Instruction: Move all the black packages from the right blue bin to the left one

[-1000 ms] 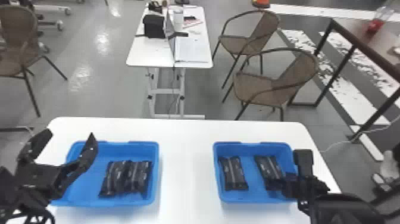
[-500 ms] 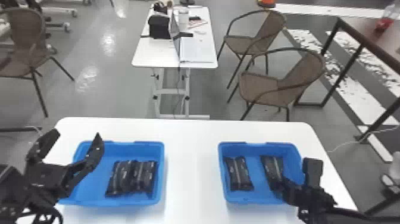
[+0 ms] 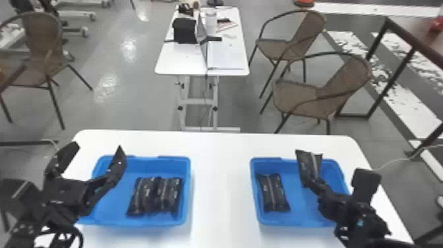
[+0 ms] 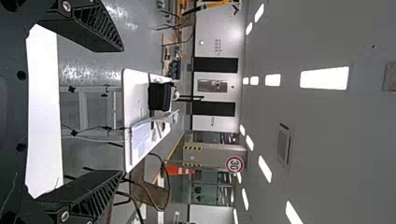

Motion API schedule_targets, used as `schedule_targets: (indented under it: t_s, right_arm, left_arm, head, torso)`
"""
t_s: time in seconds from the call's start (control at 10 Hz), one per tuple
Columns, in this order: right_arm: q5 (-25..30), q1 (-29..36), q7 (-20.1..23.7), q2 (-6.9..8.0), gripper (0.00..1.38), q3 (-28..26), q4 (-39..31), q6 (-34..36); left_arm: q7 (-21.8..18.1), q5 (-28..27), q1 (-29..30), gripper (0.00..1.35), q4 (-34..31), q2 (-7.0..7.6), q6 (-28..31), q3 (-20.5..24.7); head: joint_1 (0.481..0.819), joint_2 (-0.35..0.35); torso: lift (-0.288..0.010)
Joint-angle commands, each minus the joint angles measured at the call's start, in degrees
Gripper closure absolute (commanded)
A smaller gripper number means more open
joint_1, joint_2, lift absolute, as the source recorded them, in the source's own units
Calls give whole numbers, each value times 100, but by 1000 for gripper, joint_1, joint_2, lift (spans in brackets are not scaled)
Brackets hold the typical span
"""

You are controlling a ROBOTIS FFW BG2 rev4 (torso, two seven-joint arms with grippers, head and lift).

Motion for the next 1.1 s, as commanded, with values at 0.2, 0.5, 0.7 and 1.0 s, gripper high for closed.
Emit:
schedule_targets:
  t_s: [0.2, 0.5, 0.7, 1.0]
  right_arm:
    - [-442, -206, 412, -219, 1274, 811, -1158, 82]
    - [-565, -1199, 1370, -316, 1274, 1840, -964, 460]
    - [-565, -1656, 1748, -228, 1274, 2393, -683, 477]
    - [-1163, -2148, 1836, -351, 1274, 3360, -358, 468]
  left_arm:
    - [3, 130, -137, 90, -23, -15, 145, -86]
    - [-5, 992, -462, 71, -138, -15, 1138, -332]
    - [-278, 1642, -902, 51, -252, 167, 2193, -491]
    - [-427, 1959, -1297, 51, -217, 360, 2843, -666]
  head:
    - [695, -21]
    - [695, 111]
    - [695, 151]
    - [695, 183]
  torso:
    - [0]
    - [0]
    - [0]
    - [0]
